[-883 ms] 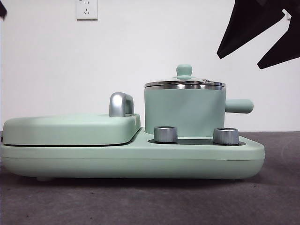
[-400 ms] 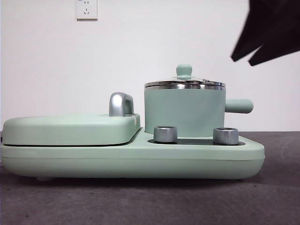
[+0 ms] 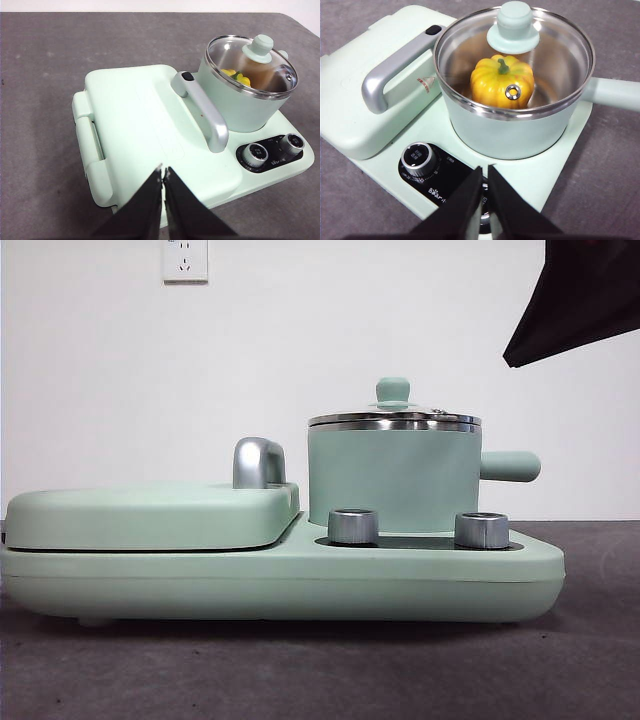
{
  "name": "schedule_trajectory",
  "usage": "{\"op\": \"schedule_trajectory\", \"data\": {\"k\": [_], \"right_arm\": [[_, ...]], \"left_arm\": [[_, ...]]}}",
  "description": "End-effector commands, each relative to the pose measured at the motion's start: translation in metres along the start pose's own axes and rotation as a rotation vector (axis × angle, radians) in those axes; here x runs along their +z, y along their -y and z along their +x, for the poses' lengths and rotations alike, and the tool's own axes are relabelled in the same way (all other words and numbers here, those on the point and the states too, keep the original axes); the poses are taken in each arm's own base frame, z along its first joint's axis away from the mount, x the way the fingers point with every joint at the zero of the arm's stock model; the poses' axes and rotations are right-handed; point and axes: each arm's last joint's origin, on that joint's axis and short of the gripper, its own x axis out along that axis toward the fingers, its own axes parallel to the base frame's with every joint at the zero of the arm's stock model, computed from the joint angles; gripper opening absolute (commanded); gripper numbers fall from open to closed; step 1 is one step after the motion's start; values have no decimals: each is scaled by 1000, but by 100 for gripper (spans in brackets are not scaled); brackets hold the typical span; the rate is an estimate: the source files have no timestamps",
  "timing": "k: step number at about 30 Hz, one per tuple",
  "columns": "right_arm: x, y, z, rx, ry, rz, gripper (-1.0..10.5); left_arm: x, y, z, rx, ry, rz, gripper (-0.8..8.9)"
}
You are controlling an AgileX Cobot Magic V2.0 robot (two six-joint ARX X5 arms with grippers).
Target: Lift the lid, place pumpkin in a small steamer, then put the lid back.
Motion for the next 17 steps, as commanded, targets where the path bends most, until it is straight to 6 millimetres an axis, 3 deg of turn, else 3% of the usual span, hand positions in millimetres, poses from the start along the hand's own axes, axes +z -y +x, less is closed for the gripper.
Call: {"op": "schedule_trajectory", "data": {"k": [1,9,17], "right_arm": [[3,-2,0,8,12,5,12],[3,-2,0,8,13,5,12],[3,-2,0,8,14,5,12]], "left_arm": [[3,1,-1,-6,15,12,7],[-1,-2,-8,19,49,125,7],[-31,-23,-3,180,141,127,7]]}}
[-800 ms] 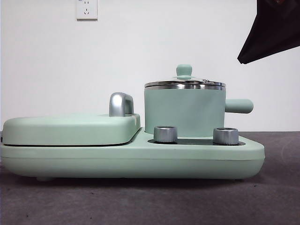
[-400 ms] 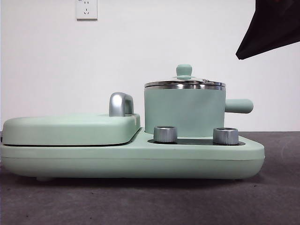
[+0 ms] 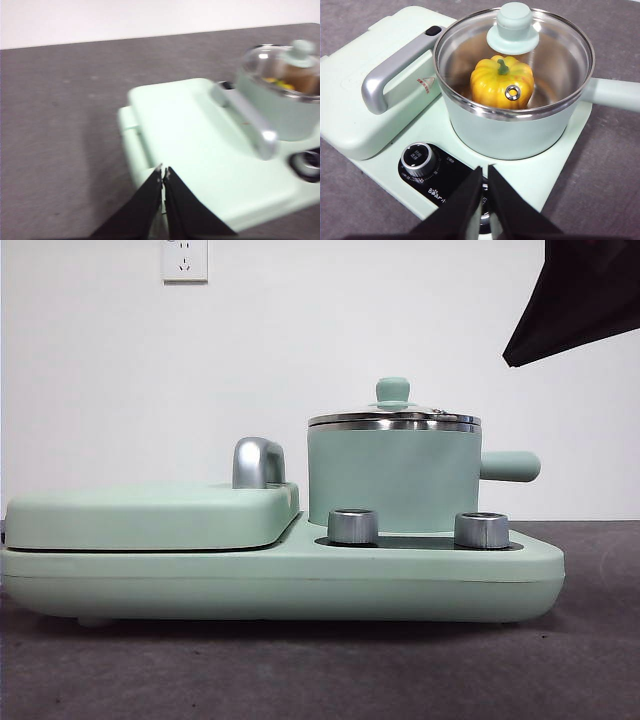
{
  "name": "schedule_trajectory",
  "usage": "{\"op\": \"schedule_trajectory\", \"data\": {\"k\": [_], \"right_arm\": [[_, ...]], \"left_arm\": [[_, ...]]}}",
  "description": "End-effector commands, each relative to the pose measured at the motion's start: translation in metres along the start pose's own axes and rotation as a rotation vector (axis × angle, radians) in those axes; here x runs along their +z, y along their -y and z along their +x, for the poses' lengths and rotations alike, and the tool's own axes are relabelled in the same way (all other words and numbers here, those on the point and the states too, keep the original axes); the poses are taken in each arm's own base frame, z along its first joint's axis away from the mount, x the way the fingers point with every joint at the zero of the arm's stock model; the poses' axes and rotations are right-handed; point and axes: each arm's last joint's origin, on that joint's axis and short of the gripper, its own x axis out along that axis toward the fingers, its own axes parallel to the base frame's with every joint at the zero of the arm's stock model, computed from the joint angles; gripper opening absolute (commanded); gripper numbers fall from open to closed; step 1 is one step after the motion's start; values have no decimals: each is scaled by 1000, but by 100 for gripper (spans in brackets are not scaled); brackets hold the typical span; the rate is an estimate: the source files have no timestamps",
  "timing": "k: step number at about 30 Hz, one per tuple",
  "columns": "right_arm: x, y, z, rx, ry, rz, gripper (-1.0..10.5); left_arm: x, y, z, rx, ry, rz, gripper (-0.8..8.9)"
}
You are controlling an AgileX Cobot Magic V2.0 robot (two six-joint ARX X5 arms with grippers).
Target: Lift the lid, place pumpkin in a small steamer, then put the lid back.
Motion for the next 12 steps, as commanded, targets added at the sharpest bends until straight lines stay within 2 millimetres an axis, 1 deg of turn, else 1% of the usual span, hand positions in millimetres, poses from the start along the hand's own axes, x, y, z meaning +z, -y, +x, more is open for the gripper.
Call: {"op": "schedule_trajectory", "data": {"k": [1,6,12], "right_arm": [[3,-2,0,8,14,5,12],[3,-2,0,8,14,5,12],[3,-2,0,8,14,5,12]], "left_arm": [[-11,-5,3,55,47,26,7],[-45,-15,15,147,115,1,7],[-87,-21,30,199,192,-22,7]]}}
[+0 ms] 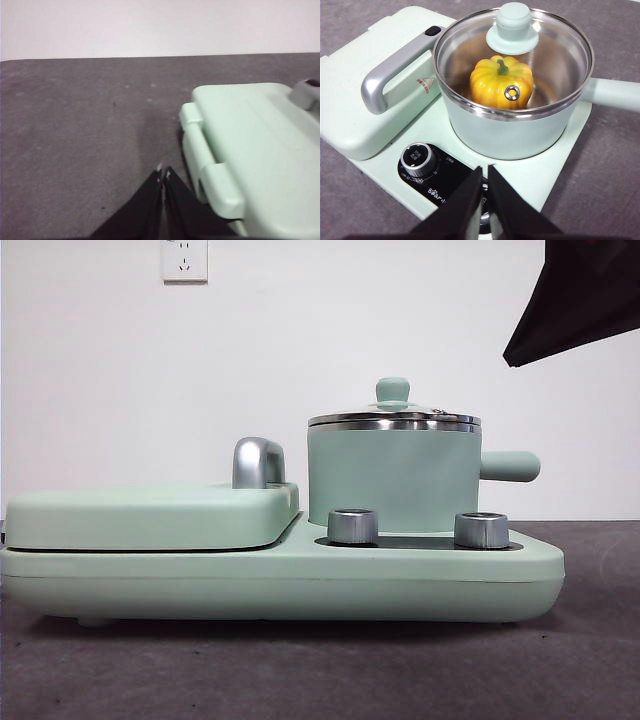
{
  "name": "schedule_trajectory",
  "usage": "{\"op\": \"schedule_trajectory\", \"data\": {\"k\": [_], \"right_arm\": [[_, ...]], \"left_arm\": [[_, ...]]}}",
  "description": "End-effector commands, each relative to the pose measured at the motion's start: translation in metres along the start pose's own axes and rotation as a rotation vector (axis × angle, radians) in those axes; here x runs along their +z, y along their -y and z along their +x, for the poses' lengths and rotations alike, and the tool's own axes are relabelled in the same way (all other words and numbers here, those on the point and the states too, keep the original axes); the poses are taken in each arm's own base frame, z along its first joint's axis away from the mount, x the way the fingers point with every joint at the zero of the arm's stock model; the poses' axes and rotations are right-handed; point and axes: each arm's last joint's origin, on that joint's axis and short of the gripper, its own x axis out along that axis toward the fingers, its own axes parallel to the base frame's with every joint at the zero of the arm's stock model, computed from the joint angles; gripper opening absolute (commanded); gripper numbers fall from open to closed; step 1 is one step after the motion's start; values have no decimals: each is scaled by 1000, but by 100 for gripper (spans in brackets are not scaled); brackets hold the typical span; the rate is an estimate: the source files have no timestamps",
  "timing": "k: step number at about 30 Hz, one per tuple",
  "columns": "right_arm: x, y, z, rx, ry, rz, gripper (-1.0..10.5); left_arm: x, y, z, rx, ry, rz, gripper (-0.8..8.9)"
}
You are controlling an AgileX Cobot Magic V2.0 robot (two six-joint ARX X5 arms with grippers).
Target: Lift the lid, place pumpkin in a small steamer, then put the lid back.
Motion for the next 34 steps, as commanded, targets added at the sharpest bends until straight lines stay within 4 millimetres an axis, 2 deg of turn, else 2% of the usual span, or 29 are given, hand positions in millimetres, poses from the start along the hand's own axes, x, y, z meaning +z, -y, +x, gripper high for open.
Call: {"op": "schedule_trajectory", "data": {"k": [1,5,9,34], "right_arm": [[3,-2,0,9,14,5,12],[3,-2,0,9,14,5,12],[4,-2,0,9,21,5,12],[4,-2,-2,9,26,-22,12]], "left_arm": [[-15,-1,3,16,41,-3,7],[-35,-3,12,29,23,-11,7],[-46,-4,15,30,-12,-13,7],[-45,-4,15,29,-9,-21,7]]}}
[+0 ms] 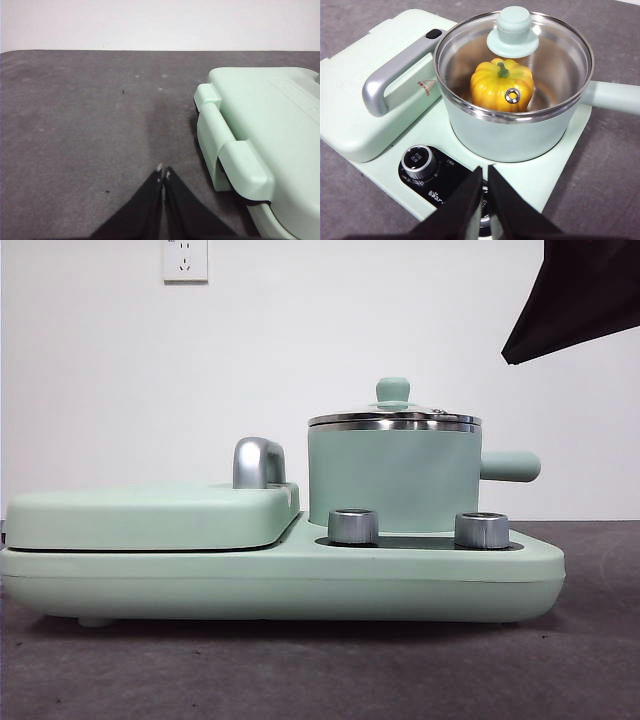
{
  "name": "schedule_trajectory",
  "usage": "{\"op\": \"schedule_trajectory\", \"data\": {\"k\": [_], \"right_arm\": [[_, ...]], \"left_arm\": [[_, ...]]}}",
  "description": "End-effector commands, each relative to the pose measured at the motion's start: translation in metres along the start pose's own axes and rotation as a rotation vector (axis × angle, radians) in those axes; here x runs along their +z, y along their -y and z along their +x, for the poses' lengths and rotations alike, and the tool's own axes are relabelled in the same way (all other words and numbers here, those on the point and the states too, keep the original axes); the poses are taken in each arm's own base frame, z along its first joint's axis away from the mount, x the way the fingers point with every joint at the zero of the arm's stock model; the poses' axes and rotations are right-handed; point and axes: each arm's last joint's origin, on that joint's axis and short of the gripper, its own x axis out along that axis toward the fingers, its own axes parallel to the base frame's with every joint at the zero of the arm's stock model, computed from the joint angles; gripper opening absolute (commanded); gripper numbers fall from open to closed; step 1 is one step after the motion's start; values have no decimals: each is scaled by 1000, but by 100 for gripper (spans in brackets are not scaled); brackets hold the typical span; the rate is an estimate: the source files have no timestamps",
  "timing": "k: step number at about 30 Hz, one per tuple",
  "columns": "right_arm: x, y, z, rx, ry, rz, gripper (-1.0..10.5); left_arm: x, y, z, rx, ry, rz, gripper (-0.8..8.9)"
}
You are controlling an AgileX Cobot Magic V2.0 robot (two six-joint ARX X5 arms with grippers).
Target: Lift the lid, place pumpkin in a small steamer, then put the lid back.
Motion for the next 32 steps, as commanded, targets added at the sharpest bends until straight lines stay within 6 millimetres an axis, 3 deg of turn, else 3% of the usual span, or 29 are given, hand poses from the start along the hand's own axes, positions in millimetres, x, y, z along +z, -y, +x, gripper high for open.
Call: {"op": "schedule_trajectory", "data": {"k": [1,7,15,23,32], "right_arm": [[4,-1,-4,3,28,-34,12],[3,12,-28,-169,115,-208,12],[-39,41,-55,-421,218,-139,12],[-96,58,-50,-583,355,-88,12],[-132,64,-37,-618,409,-4,12]], "left_arm": [[-7,0,2,1,-24,-9,7],[-7,0,2,1,-24,-9,7],[-7,0,2,1,-24,-8,7],[-7,0,2,2,-25,-8,7],[-7,0,2,1,-25,-9,7]]}}
